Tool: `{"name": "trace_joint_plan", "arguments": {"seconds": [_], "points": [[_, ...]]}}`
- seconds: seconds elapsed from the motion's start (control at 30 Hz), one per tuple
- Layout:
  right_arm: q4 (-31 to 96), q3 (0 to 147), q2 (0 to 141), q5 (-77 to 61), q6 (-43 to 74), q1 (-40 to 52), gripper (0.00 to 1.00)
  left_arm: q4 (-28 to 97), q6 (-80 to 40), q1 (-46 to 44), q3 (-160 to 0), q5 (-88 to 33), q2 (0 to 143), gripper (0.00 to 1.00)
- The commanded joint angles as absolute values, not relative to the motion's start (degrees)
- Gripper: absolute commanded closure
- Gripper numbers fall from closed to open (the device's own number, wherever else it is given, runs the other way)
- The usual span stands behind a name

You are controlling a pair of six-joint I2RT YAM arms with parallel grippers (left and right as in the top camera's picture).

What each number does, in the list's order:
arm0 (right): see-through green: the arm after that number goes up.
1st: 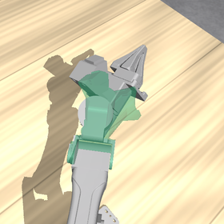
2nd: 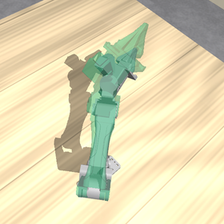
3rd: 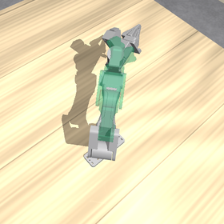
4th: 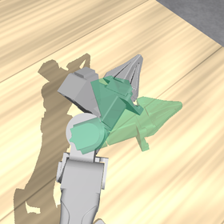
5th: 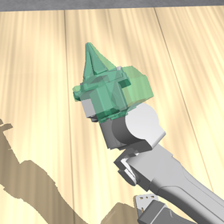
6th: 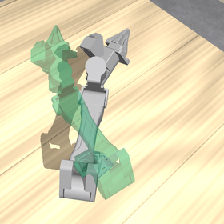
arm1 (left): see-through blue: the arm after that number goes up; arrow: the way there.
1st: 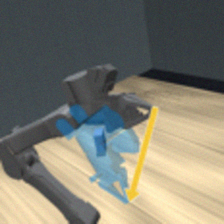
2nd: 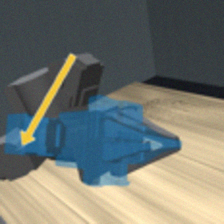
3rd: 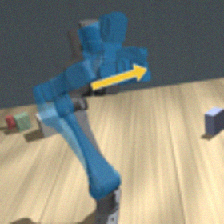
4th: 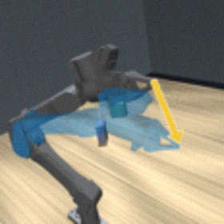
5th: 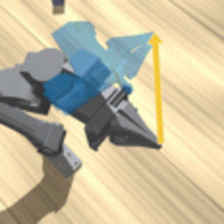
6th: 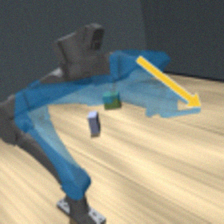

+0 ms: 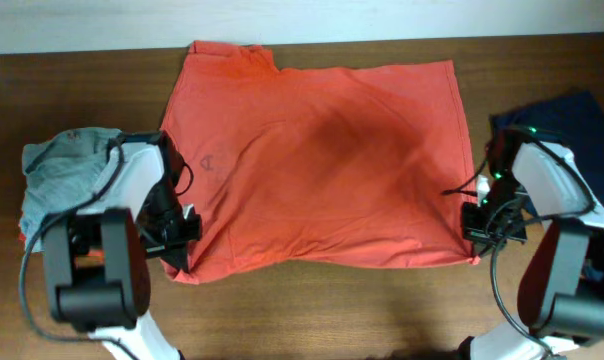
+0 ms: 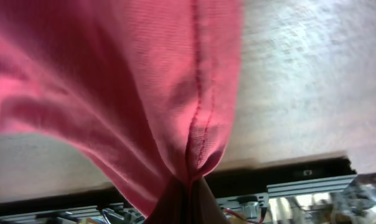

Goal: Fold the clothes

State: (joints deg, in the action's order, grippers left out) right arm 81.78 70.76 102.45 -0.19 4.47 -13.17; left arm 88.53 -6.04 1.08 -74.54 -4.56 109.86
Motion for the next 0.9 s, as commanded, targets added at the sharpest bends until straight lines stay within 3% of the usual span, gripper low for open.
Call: {"name": "trace_joint_plan", "arguments": {"seconds": [0.0,0.3,0.87], "points": [[81.3,70.3,96.9,0.6,6.3,-14.7,0.96,87.0,-7.0,1.4,-74.0,-4.7,103.7,1.0],[77.2,70.3,84.2,0.7,6.3,-14.7,0.96,81.7,-7.3,2.8,-74.3,-5.0,95.0,1.0],[57.2,70.3,84.8,0.4,5.8,-14.7,0.96,60.2,-11.1,6.4,-74.6,-12.3,89.3,1.0]]}}
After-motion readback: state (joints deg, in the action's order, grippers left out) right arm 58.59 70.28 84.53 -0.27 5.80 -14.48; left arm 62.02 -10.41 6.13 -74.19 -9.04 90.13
